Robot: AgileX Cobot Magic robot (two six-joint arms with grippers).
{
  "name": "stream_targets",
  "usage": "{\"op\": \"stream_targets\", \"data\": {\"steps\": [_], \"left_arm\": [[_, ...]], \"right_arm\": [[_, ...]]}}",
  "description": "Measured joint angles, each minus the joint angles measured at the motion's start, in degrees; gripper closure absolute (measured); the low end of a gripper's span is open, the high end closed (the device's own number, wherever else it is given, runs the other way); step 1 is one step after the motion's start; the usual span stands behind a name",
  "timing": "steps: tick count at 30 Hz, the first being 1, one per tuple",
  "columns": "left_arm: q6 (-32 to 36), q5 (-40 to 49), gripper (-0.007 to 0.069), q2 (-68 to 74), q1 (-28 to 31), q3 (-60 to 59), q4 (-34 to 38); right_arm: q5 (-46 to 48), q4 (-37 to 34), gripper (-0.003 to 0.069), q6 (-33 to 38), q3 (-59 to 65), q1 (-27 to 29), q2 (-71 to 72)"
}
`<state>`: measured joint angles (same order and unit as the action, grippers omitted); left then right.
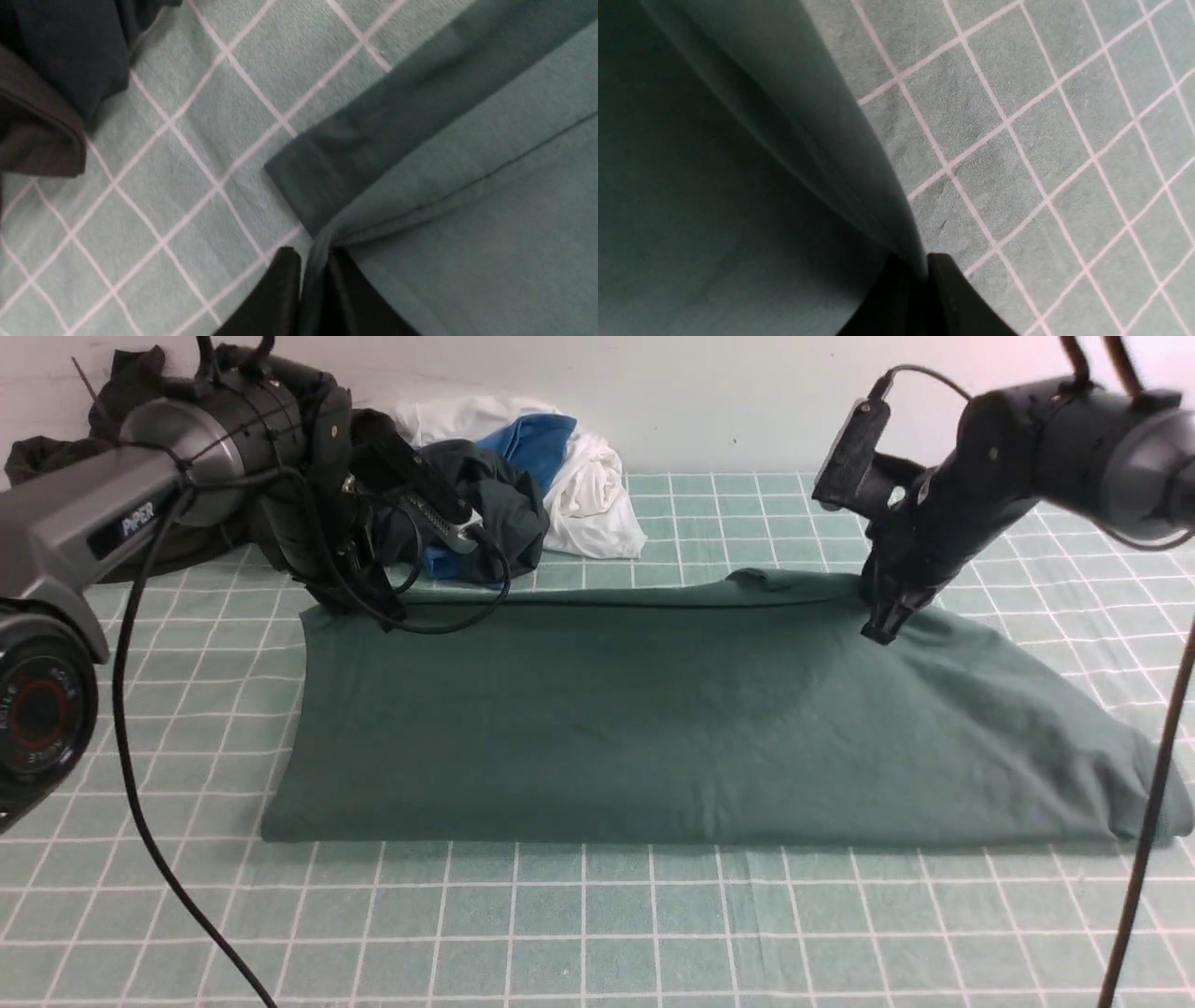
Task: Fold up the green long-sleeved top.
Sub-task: Use both arms to drag the lower edge of the fabric forward and fold it over the upper edge, then use the right arm to clamp the right edge of the fabric
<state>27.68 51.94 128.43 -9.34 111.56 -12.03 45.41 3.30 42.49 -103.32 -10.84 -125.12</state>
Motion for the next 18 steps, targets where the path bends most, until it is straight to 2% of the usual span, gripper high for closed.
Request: {"op": "stream_targets", "data": {"steps": [2, 3, 7, 8, 11, 12, 14, 15, 16, 17, 18], "left_arm": [[-1.2, -2.1, 0.0486, 1.2, 0.6, 0.3, 0.0], [-1.2, -2.3, 0.0479, 1.3, 0.7, 0.3, 0.0], [-7.9, -4.0, 0.0304, 1.6, 1.9, 0.8, -0.5], [-8.7, -3.8, 0.0289, 1.6, 2.0, 1.0, -0.6], [-13.4, 0.6, 0.0203, 1.4, 2.2, 3.3, -0.9], [-14.1, 4.1, 0.0186, 1.0, 2.2, 4.5, -0.9], [-14.5, 7.0, 0.0183, 0.3, 2.0, 5.8, -0.8], [-14.9, 10.3, 0.019, -1.0, 1.8, 7.0, -0.7], [-14.9, 11.0, 0.0196, -1.4, 1.8, 7.2, -0.6], [-15.1, 12.8, 0.0225, -3.3, 1.5, 7.6, 0.2], [-15.1, 13.1, 0.0235, -3.5, 1.5, 7.6, 0.3]], "right_arm": [[-1.8, 0.2, 0.0584, -4.5, 0.0, 0.5, -1.5], [-1.9, 0.2, 0.0578, -4.5, 0.0, 0.5, -1.6], [-4.3, 1.3, 0.0433, -16.8, -0.1, 1.3, -1.5], [-4.3, 1.5, 0.0425, -17.5, -0.1, 1.4, -1.6], [-2.1, 4.1, 0.0319, -28.4, -1.1, 1.7, 0.1], [0.2, 5.2, 0.0293, -32.0, -1.5, 1.7, 1.3], [3.4, 6.5, 0.0275, -34.2, -1.8, 1.7, 2.8], [7.8, 7.6, 0.0262, -36.0, -1.9, 1.8, 4.9], [8.3, 7.8, 0.026, -36.0, -1.9, 1.8, 5.1], [13.0, 8.2, 0.0257, -36.9, -1.9, 2.2, 7.2], [13.0, 8.3, 0.0256, -37.0, -1.9, 2.2, 7.2]]}}
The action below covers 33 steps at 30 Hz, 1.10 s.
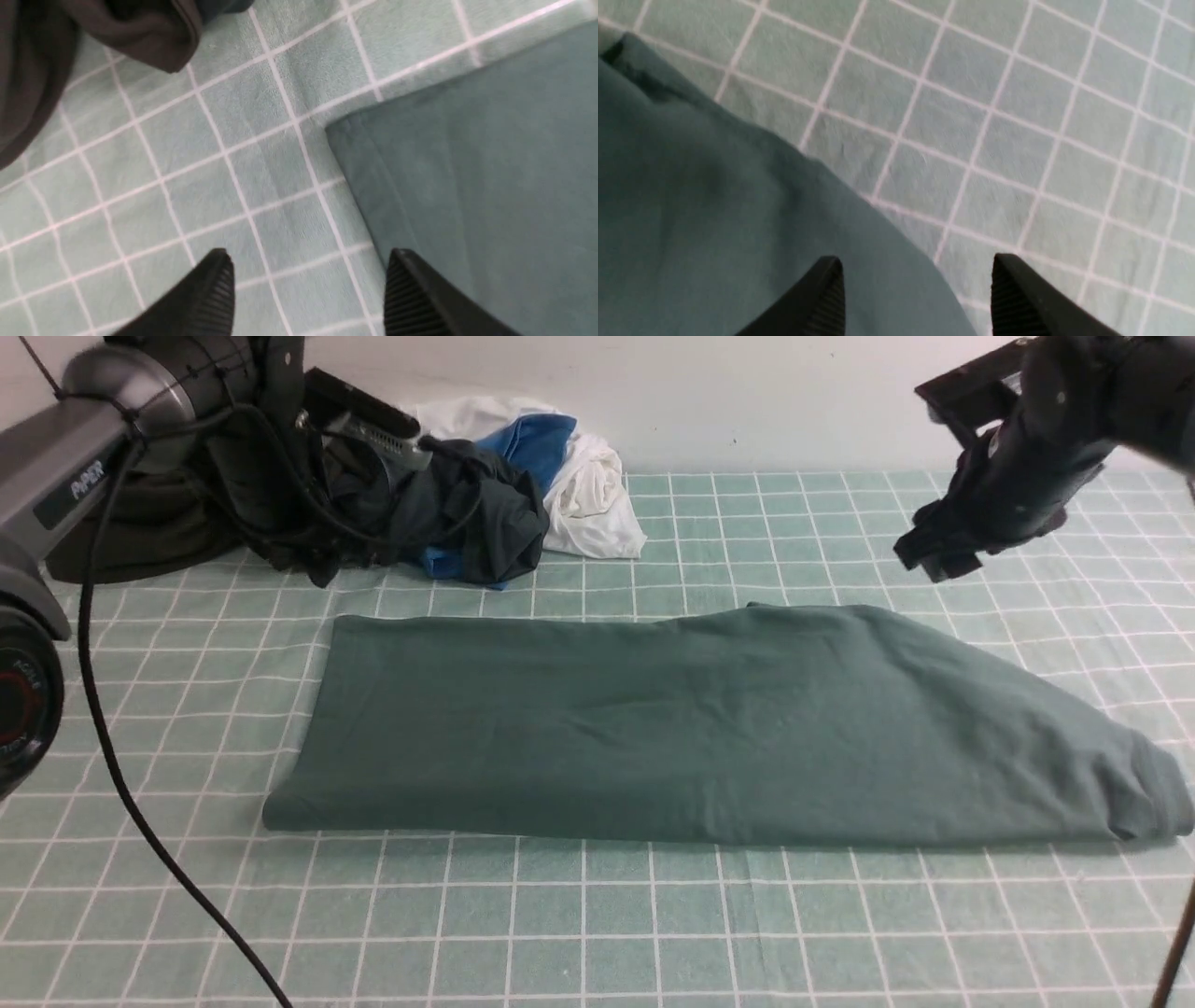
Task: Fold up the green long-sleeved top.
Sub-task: Use the right arm to clamp the right edge of the fabric
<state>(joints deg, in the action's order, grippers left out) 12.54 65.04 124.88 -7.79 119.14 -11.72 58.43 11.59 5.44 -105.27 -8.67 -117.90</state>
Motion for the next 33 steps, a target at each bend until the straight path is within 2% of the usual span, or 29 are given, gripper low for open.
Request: {"op": "stream_targets", "data": {"steps": [2, 3, 5, 6, 9, 12, 18, 25, 28, 31, 33], "left_arm": [[-0.1, 1.5, 0.0289, -1.9, -0.2, 0.2, 1.5], [-0.1, 2.7, 0.0356, -3.2, -0.2, 0.3, 2.6], [0.1, 4.2, 0.0429, -3.9, -0.3, 0.3, 3.5], [0.1, 4.6, 0.0438, -4.0, -0.3, 0.3, 3.6], [1.2, 5.7, 0.0568, -4.0, -0.3, 0.3, 5.0], [2.8, 5.7, 0.0618, -4.0, -0.3, 0.3, 7.8], [5.6, 5.7, 0.0628, -4.0, -0.3, 0.3, 12.8], [6.0, 5.7, 0.0628, -4.0, -0.3, 0.3, 13.1], [6.5, 5.7, 0.0628, -4.0, -0.3, 0.3, 13.1], [6.9, 5.7, 0.0628, -4.1, -0.3, 0.3, 13.1], [6.9, 5.8, 0.0628, -4.6, -0.3, 0.3, 13.1]], "right_arm": [[3.3, -0.1, 0.0258, -0.6, 1.1, 1.0, 2.1], [4.5, -1.0, 0.0265, -1.6, 3.8, 2.3, 3.7], [4.3, -2.7, 0.0281, -2.4, 8.9, 4.6, 5.9], [4.1, -2.9, 0.0283, -2.5, 9.5, 5.1, 6.4], [-0.3, -6.2, 0.0312, -3.2, 20.9, 9.5, 10.5], [-5.8, -7.6, 0.0324, -4.8, 29.1, 13.8, 12.8], [-13.9, -10.4, 0.0306, -7.5, 36.1, 20.1, 10.2], [-16.4, -15.4, 0.0193, -5.4, 36.2, 20.6, 6.1], [-16.3, -15.7, 0.0191, -4.6, 36.0, 20.6, 5.9], [-16.3, -15.8, 0.0263, -3.1, 35.9, 19.7, 5.9], [-16.4, -15.8, 0.037, -1.7, 35.9, 19.2, 6.1]]}}
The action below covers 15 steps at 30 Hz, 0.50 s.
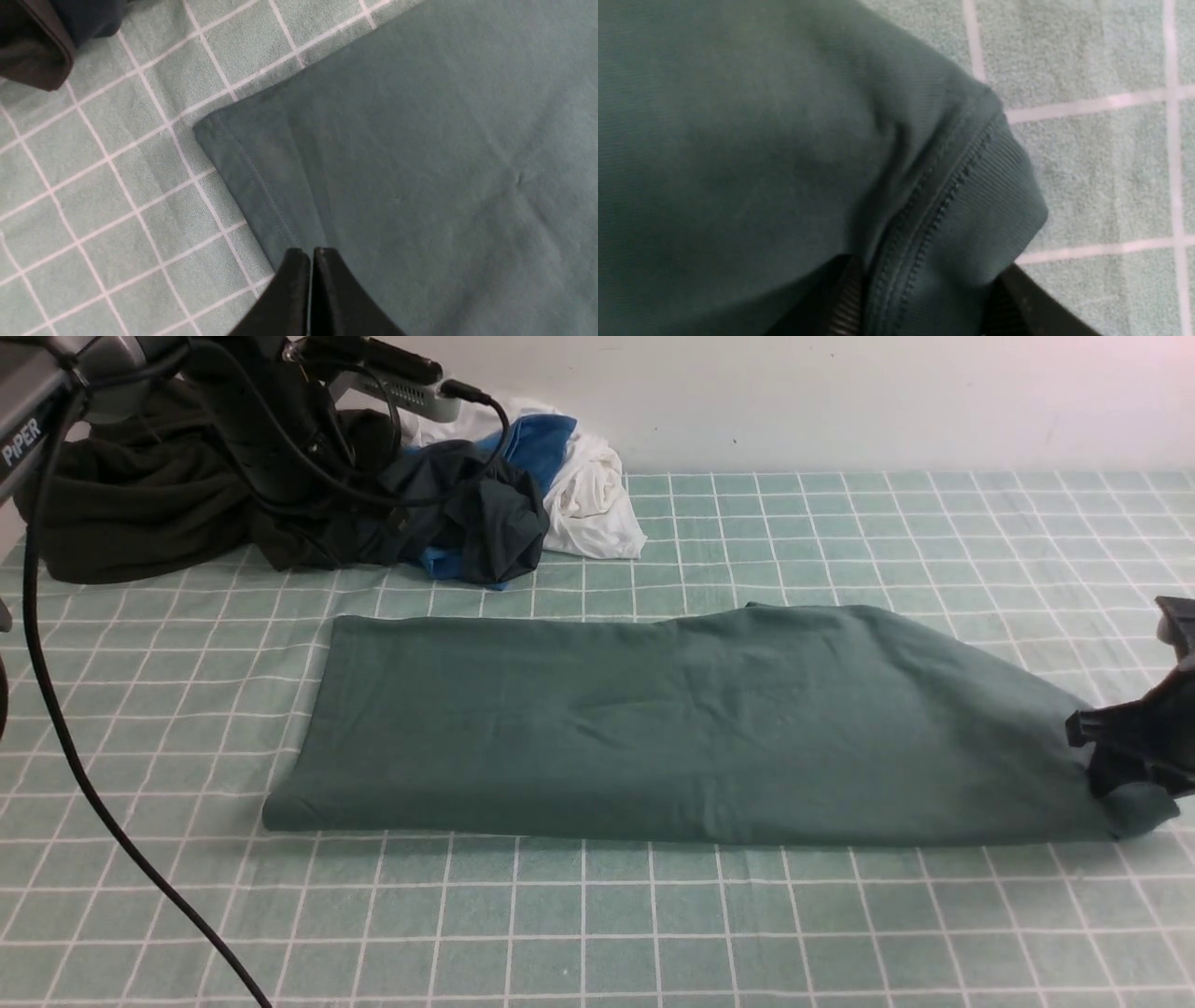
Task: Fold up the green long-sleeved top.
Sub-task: Use the right arm to clamp the right edge of the fabric, then use the right arm to drag the right edge of the fabric to the left and folds it over the left edge
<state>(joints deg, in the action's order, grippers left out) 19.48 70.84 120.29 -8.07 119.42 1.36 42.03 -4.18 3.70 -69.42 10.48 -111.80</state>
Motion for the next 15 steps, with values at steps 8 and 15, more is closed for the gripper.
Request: {"op": "stream_targets", "data": {"steps": [8, 15], "left_arm": [[0.4, 0.1, 0.0628, -9.1, 0.0, -0.1, 0.0], [-0.5, 0.7, 0.0628, -23.7, 0.0, -0.1, 0.0]], "right_arm": [[5.7, 5.3, 0.0628, 1.7, -2.4, -0.4, 4.1], [12.0, 9.8, 0.0628, -1.3, -9.8, -1.0, 15.7]]}}
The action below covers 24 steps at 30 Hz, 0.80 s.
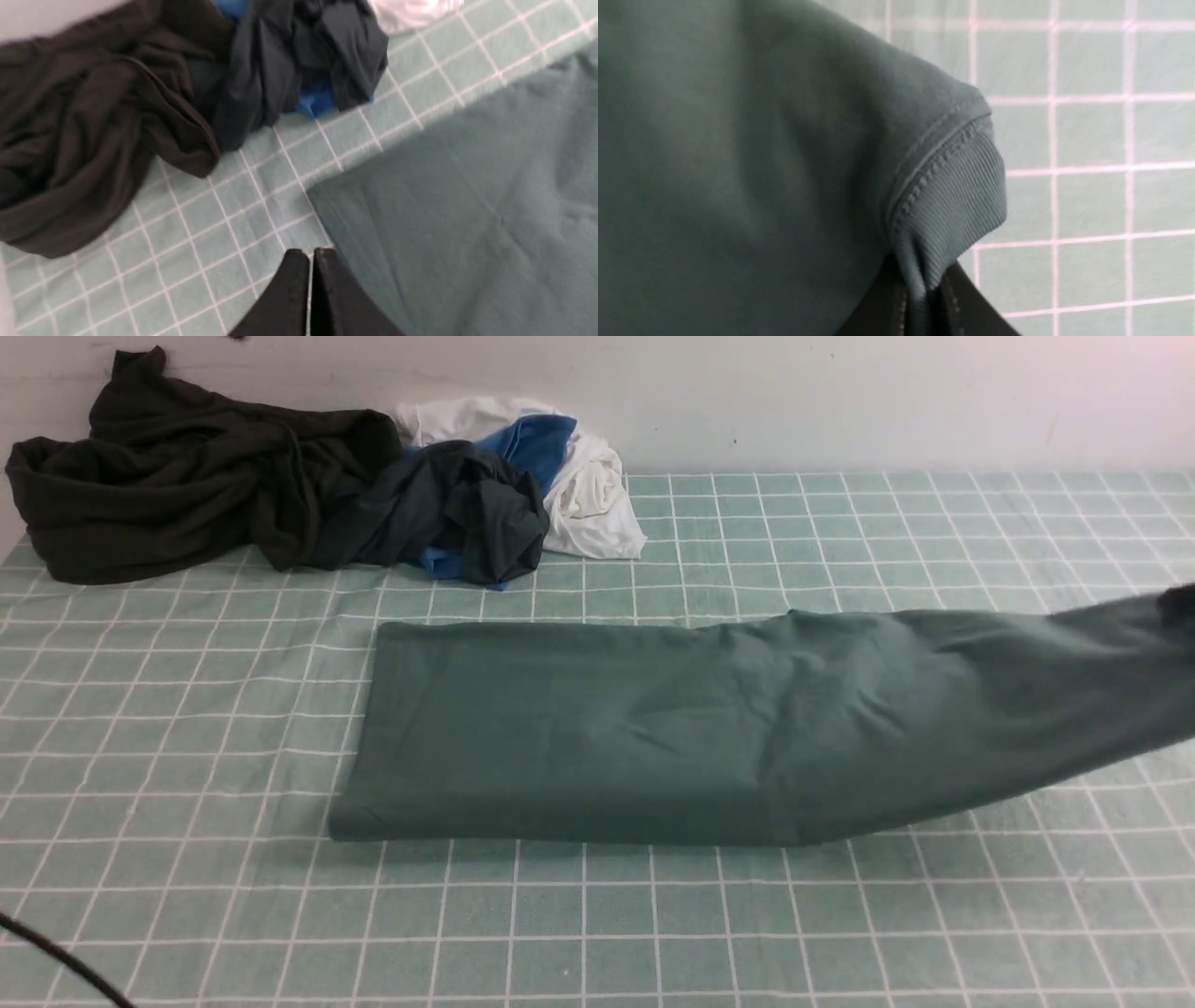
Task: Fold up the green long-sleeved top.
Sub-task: Use the right arm to drag the right edge of the fabric to the left and folds it over the left edge
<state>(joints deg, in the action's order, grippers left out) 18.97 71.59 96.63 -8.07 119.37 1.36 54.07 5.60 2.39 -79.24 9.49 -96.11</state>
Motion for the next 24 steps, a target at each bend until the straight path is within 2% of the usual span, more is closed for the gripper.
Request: {"op": "stream_targets", "data": {"steps": [3, 7, 8, 9, 11, 12, 14, 18, 24], "left_arm": [[-1.2, 0.3, 0.0628, -6.8, 0.0, -1.5, 0.0], [-2.9, 0.5, 0.0628, -15.9, 0.0, -8.9, -0.5], [-3.6, 0.7, 0.0628, -19.5, 0.0, -13.0, -0.9], [-3.7, 0.7, 0.0628, -20.4, 0.0, -13.6, -1.0], [-5.5, 0.9, 0.0628, -26.3, 0.0, -22.8, -1.7], [-5.5, 0.9, 0.0628, -26.3, 0.0, -22.8, -1.7], [-6.7, 0.9, 0.0628, -32.6, 0.0, -32.0, -2.0], [-9.2, 0.9, 0.0628, -43.4, 0.0, -45.2, -2.0], [-14.1, 0.9, 0.0628, -62.8, 0.0, -60.4, -4.8]], "right_arm": [[1.4, -2.3, 0.0628, 1.8, -3.9, -2.8, 5.1], [2.0, -8.3, 0.0628, 5.1, -9.3, -11.4, 8.5], [1.6, -10.5, 0.0628, 6.6, -10.9, -17.2, 8.4], [1.5, -10.7, 0.0628, 6.6, -11.1, -17.2, 8.3], [-0.9, -12.8, 0.0628, 7.7, -12.3, -27.1, 5.9], [-1.2, -13.0, 0.0628, 7.7, -12.4, -27.8, 5.7], [-5.3, -13.8, 0.0628, 7.9, -12.5, -35.5, 1.8], [-15.3, -17.8, 0.0628, 7.9, -12.5, -44.8, -7.8], [-26.2, -24.6, 0.0594, 9.3, -12.5, -51.4, -18.3]]}}
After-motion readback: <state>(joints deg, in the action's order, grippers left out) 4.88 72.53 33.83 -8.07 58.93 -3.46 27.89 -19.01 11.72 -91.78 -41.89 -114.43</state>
